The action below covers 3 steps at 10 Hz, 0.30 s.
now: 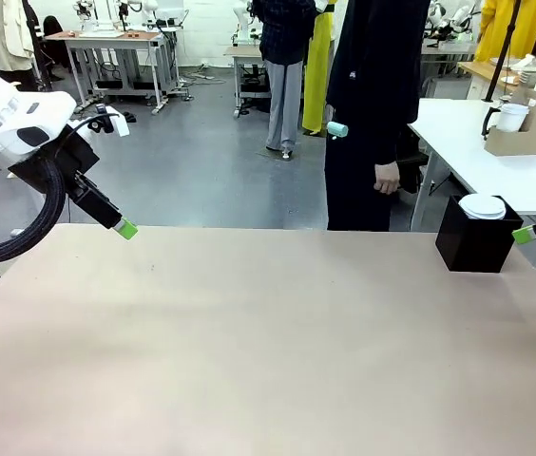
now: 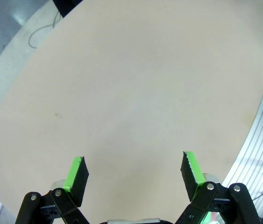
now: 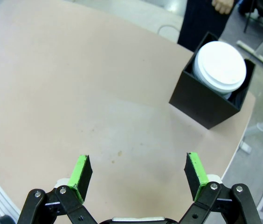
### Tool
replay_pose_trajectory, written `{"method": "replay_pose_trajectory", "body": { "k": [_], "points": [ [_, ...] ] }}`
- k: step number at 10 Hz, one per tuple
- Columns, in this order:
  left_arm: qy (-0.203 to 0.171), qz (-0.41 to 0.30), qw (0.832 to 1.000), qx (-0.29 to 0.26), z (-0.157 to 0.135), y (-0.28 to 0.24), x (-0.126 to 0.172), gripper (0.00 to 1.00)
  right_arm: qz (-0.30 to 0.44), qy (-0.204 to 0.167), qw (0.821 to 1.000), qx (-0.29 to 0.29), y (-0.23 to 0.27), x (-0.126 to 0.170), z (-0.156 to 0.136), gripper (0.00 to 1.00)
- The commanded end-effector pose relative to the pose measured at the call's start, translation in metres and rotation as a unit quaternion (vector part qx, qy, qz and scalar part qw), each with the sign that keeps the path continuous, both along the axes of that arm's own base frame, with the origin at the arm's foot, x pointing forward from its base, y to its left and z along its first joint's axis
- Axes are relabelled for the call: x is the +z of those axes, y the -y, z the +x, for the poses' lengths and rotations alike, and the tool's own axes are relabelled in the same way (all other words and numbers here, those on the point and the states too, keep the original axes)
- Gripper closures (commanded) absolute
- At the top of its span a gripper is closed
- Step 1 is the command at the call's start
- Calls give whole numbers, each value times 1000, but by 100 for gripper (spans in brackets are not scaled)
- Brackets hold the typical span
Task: Pour a drink into a cup and package it in a carrier.
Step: Insert the held 600 ml Paper Cup into the Cup Carrier.
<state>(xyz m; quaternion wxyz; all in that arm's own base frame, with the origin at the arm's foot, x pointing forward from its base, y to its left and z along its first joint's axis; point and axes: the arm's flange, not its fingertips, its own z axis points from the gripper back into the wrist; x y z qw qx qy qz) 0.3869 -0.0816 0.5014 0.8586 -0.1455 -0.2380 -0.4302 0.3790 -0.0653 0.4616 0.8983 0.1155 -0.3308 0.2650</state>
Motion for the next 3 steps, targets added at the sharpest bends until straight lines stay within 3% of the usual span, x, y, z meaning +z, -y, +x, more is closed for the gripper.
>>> {"method": "replay_pose_trajectory", "body": {
  "k": [1,3],
  "points": [
    [-4,3,1000,4,0,0,2,0,0,3,1000,2,1,2,-1,0],
    [-4,3,1000,4,0,0,2,0,0,3,1000,2,1,2,-1,0]
  ]
}}
